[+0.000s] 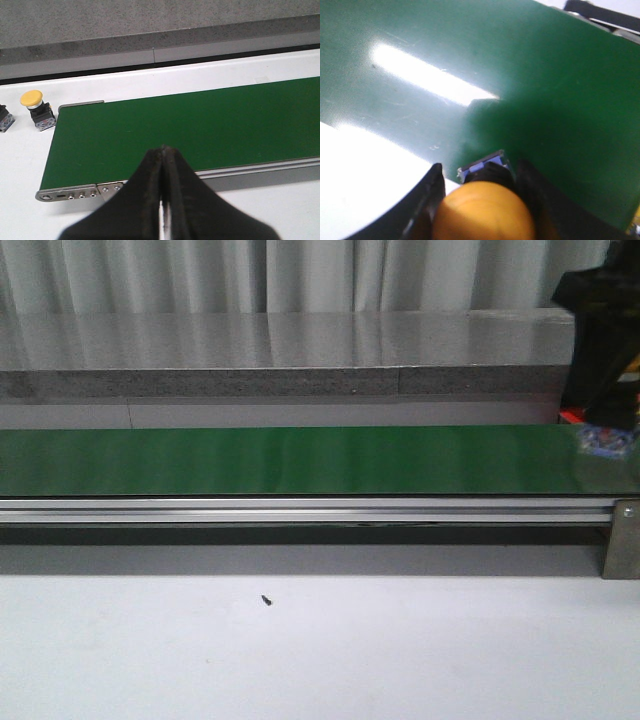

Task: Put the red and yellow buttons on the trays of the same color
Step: 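Grasp the yellow button with the right gripper and lift it, then carry the yellow button into the yellow tray and open the right gripper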

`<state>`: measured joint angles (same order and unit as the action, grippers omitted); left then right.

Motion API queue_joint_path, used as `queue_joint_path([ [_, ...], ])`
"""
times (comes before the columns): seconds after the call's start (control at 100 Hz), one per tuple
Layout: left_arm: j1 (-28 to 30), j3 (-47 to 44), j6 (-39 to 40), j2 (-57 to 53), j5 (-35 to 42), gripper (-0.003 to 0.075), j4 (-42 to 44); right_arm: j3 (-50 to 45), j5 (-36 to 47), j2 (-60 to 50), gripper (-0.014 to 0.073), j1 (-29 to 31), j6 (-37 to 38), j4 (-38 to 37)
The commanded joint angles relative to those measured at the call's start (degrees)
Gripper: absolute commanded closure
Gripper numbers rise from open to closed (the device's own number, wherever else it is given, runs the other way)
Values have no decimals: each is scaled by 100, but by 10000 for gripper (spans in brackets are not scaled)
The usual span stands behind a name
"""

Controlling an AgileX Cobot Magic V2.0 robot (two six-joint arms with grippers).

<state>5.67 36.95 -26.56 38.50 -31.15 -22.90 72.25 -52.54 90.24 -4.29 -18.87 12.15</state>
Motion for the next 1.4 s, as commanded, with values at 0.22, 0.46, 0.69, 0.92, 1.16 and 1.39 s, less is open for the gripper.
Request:
queue_joint_path([
  [0.22, -35, 162, 3, 8, 361, 740, -149, 73, -940, -1357, 359, 1221, 57, 16],
  [0.46, -35, 162, 3, 8, 361, 740, -149, 73, -1126, -1498, 359, 2621, 57, 173],
  [0.69, -35, 162, 3, 8, 361, 740, -149, 80, -353, -1241, 359, 3111, 57, 215],
  [0.92, -35, 162, 3, 8, 361, 740, -149, 80, 22, -459, 359, 3524, 57, 286],
  [1.16, -35, 162, 3, 8, 361, 740, -149, 140, 423, 297, 359, 3770, 57, 407],
  [1.39, -35, 162, 3, 8, 361, 740, -149, 146, 788, 806, 359, 3770, 57, 510],
])
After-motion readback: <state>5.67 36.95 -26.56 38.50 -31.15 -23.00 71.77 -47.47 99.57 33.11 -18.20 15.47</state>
